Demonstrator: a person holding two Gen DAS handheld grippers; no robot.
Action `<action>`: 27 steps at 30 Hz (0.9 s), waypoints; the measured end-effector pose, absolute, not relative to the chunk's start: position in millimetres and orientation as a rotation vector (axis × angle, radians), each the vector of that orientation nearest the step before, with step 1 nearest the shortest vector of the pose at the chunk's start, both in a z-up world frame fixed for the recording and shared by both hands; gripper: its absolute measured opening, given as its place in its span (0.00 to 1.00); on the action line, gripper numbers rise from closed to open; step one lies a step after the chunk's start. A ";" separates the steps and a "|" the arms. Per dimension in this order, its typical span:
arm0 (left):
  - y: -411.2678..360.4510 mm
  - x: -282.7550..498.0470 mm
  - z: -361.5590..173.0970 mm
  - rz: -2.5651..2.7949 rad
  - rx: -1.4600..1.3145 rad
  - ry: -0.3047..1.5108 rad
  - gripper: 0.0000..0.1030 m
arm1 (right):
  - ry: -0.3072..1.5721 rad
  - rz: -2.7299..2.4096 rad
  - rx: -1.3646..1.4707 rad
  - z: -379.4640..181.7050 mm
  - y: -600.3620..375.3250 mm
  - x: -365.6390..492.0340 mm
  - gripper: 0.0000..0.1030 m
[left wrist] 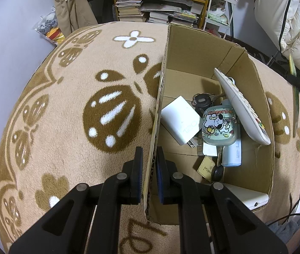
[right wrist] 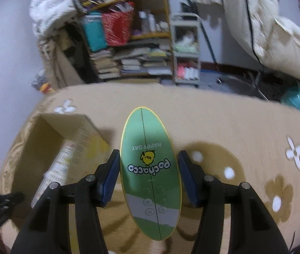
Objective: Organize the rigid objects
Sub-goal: 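Return the right tool and grasp the green surfboard-shaped toy, then carry the green surfboard toy with the right tool into the box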
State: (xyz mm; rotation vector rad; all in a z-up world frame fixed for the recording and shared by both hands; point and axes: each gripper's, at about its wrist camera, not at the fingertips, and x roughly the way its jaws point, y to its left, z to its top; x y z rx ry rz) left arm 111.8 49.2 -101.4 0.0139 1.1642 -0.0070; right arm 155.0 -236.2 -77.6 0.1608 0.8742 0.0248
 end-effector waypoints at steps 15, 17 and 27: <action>48.7 111.7 -101.7 -0.009 0.010 1.164 0.11 | 0.825 0.280 0.188 -34.6 -140.7 169.3 0.57; 49.8 111.1 -102.3 -0.010 0.010 1.164 0.11 | 0.840 0.316 0.203 -37.6 -132.0 170.4 0.57; 49.1 109.3 -103.6 -0.013 0.007 1.164 0.11 | 0.945 0.406 0.210 -68.9 -106.2 161.2 0.57</action>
